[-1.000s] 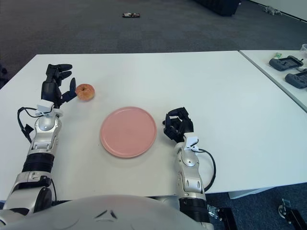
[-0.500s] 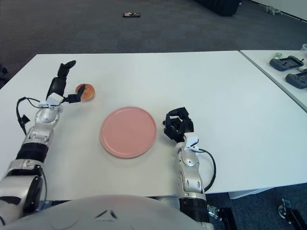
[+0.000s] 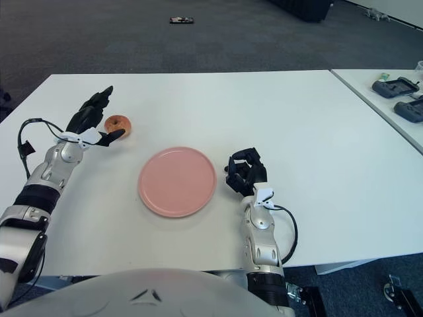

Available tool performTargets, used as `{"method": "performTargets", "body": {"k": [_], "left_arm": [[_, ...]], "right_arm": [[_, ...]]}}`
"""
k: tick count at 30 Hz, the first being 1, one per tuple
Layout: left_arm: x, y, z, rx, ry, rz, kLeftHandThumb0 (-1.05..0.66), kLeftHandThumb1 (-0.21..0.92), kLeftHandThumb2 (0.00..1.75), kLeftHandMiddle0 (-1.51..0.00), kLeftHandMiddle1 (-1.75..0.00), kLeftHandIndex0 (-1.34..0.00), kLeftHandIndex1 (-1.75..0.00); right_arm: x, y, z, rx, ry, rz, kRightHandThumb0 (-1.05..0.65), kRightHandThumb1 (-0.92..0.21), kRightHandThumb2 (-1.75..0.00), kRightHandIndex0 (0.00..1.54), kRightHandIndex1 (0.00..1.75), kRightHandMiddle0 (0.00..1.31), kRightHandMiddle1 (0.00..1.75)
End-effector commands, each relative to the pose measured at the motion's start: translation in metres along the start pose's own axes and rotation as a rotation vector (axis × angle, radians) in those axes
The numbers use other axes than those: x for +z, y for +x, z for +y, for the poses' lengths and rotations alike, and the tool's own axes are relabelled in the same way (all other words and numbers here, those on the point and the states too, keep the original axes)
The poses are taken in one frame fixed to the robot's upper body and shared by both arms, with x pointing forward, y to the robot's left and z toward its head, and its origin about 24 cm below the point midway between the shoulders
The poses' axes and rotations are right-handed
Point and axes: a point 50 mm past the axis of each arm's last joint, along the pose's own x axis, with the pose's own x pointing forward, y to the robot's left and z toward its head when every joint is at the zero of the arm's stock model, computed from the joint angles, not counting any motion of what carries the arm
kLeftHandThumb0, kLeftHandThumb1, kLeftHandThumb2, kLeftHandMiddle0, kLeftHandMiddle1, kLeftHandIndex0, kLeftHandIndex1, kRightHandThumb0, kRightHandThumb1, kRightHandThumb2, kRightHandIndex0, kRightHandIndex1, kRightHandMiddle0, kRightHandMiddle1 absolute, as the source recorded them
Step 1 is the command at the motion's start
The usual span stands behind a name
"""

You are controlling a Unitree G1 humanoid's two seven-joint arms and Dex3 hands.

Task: Put the apple into the plate.

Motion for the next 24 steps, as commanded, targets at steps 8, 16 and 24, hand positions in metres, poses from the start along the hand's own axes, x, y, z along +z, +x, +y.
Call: {"method": "performTargets", "body": {"k": [8,16,24], "left_arm": [[-0.004,0.013,0.002,-0.066,0.191,-0.005,-1.05,0.50,0.79,0.00,0.00,0.00,0.00],[-0.003,0.020,-0.002,-0.127,0.288,-0.003,-1.05,0.57,0.71,0.00,0.00,0.00,0.00],[-0.004,0.027,-0.005,-0.186,0.354,0.031,-1.05,0.61,0.70,0.00,0.00,0.00,0.00]], "right_arm": [[0.000,0.000,-0.002,-0.008,0.002,0.004,-0.39,-0.65,-0.90,0.61,1.37,0.35,1.75],[0.001,0.001,-0.003,-0.012,0.004,0.007,-0.38,-0.66,-0.88,0.61,1.36,0.34,1.75],[0.001,0.000,-0.003,-0.008,-0.004,0.003,-0.39,-0.65,-0.91,0.61,1.36,0.35,1.75]]}}
